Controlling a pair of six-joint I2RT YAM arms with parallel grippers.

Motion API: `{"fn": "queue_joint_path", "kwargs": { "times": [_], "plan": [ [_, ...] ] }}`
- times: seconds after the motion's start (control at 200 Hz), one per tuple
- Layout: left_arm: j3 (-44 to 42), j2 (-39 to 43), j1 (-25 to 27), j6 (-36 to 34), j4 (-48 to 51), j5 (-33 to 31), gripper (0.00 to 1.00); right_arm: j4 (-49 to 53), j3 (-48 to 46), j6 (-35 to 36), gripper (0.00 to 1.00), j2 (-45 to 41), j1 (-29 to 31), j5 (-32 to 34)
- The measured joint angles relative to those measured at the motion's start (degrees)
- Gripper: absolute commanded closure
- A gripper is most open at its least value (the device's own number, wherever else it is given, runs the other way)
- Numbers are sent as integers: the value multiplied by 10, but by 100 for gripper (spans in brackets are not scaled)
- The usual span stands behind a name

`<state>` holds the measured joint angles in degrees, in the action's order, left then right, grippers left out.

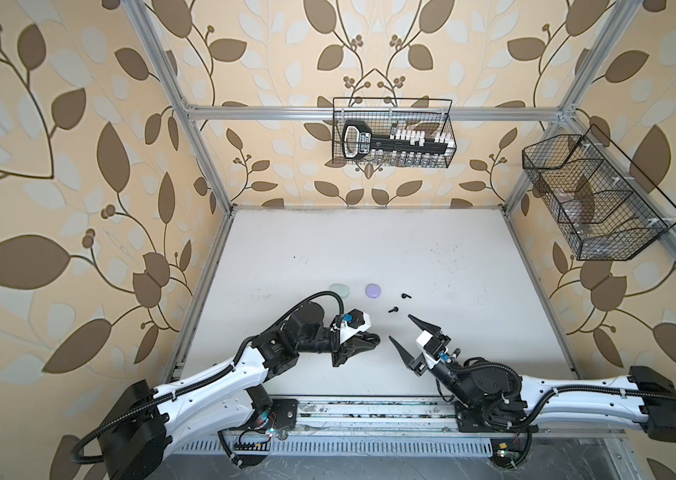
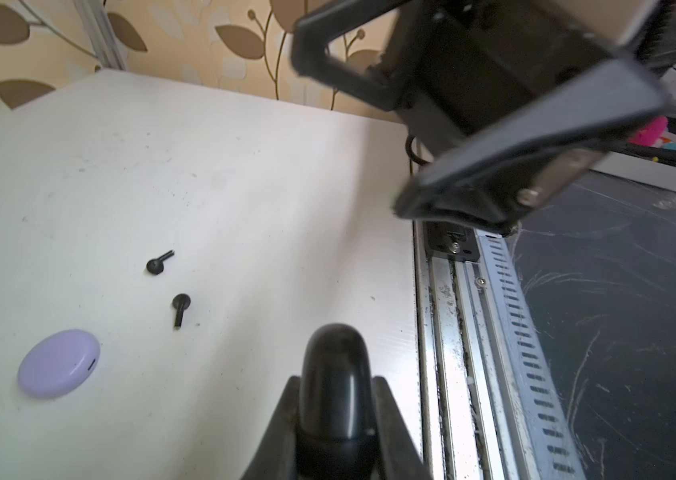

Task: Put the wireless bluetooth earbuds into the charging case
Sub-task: 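Push the black case lid open with the left gripper against the right gripper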

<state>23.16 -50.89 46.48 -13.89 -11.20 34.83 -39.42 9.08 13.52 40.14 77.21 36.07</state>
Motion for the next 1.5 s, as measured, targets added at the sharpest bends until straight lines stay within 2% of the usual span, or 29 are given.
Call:
{"fn": "queue_joint_path", "kwargs": {
  "times": [0.255,0.535,0.905,1.235,1.5],
  "plan": [
    [-13,32,0,-32,-33,36,100,5,0,-55,35,43,-12,-75],
    [-13,-3,0,-43,-4,37,100,1,2,-78,35,71,-16,-89],
    [-13,-3,0,-44,-9,37,100,-5,5,-87,34,72,-14,-138],
    [-8,0,-1,-50,-7,37,100,-2,25,-104,37,113,-24,-135],
    [-8,4,-5,-53,-6,19,100,-2,27,-135,39,105,-46,-129]
  ]
}}
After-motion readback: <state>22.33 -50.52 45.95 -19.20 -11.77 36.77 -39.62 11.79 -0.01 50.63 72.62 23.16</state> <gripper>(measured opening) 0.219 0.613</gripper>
